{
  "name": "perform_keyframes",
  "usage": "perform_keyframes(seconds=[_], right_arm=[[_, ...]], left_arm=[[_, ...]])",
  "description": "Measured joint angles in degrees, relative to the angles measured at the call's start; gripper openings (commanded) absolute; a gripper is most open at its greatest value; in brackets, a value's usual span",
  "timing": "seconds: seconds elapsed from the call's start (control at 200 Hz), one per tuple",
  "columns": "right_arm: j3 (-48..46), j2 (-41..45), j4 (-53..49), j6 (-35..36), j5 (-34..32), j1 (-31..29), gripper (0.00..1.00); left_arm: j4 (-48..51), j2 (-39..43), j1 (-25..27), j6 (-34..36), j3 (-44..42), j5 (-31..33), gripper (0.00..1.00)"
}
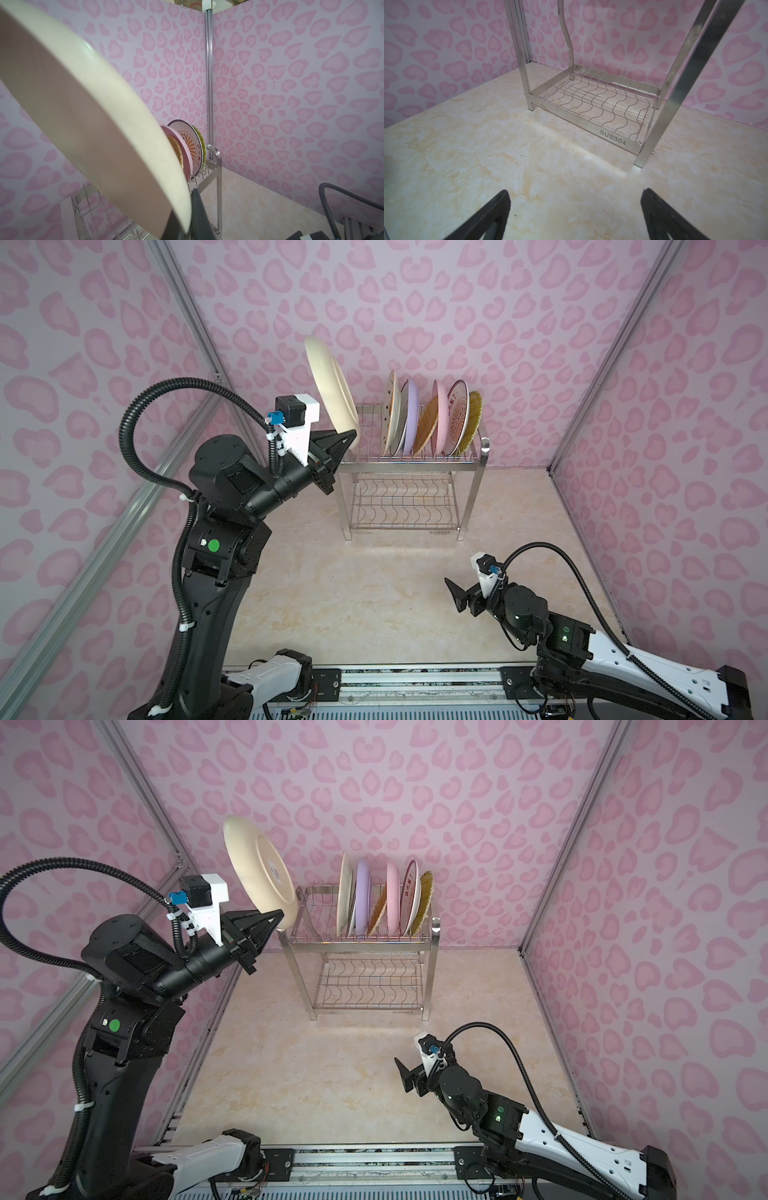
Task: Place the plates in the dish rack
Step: 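Raise the cream plate up to the rack's top tier with the left gripper, then lower the cream plate into the top-tier slot beside the star plate with the left gripper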
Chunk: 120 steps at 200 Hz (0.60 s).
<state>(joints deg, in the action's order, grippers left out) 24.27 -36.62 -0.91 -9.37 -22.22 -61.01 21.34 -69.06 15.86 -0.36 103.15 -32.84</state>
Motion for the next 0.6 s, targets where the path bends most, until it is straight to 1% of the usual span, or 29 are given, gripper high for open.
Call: perform_keyframes(seconds=[0.14,0.23,0.43,0.6], right_arm=[[-0.46,0.37,-0.33,-0.5,1.31,0.02,0.98],[-0.35,-0.13,-0.35,-0.55,2.23,0.07,0.98],[0.31,-3.45,-0.26,-0.52,4.46,0.22,0.98],[0.9,-6.43,0.44,-0.59,5.77,0.24,0.98]], left_arm=[[-1.44,-5.97,-5.29,-0.76,2.34,-10.71,0.04],[-2.08,-10.1,-7.74,-1.14,4.7,-16.74,0.04],[-2.75,-18.23,-9.81,-0.98,10.16,-23.76,0.04],[-2.62,-23.93,-10.19,0.42,13.38,-26.95,0.04]])
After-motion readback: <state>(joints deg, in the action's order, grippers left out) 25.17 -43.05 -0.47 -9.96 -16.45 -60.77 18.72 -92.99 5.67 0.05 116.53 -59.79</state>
